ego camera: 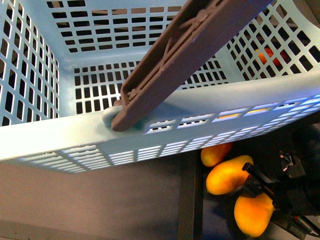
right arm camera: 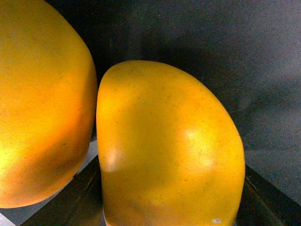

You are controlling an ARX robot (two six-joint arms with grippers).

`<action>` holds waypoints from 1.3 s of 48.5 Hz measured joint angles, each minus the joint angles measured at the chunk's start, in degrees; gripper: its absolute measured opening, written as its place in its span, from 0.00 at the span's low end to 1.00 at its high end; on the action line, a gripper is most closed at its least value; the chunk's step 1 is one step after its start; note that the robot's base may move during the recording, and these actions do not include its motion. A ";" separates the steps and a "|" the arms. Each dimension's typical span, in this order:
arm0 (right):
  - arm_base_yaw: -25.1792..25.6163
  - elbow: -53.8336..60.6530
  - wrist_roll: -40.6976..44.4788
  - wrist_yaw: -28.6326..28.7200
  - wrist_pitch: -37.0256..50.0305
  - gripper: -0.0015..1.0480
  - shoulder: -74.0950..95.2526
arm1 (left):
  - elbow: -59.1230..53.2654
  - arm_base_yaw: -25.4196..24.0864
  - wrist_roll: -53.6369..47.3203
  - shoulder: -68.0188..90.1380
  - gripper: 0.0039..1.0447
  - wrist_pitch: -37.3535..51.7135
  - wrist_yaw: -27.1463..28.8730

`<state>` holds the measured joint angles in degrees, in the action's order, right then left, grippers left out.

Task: Pick lemon and mango into basket

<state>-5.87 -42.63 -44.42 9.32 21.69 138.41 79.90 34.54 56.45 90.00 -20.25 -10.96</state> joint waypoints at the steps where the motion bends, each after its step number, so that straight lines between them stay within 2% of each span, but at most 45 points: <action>1: 0.24 0.02 -0.02 0.07 0.00 0.59 -0.02 | 0.00 0.00 0.00 0.00 0.04 0.00 0.00; 7: 2.25 0.28 -0.52 0.11 0.00 0.59 -0.57 | 0.00 0.00 0.00 0.00 0.04 0.00 0.00; 22: 13.42 1.31 -0.15 -0.31 -1.53 0.59 -8.66 | 0.00 0.00 0.00 0.00 0.04 0.00 -0.02; 29: 18.82 2.32 5.05 -4.39 -2.91 0.59 -15.13 | 0.00 0.00 0.00 0.00 0.04 0.00 0.00; 42: 25.20 3.63 14.19 -1.29 -6.23 0.59 -30.71 | 0.00 0.00 0.00 0.00 0.04 0.00 -0.04; 54: 25.33 -0.96 18.01 4.00 -10.36 0.59 -47.41 | 0.00 0.00 -0.02 0.00 0.04 0.00 -0.02; 63: 17.94 -5.40 20.55 7.19 -13.20 0.59 -59.52 | 0.00 0.00 0.00 0.00 0.04 0.00 -0.02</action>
<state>12.08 -48.03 -23.88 16.51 8.49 78.89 79.90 34.54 56.45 90.00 -20.25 -10.98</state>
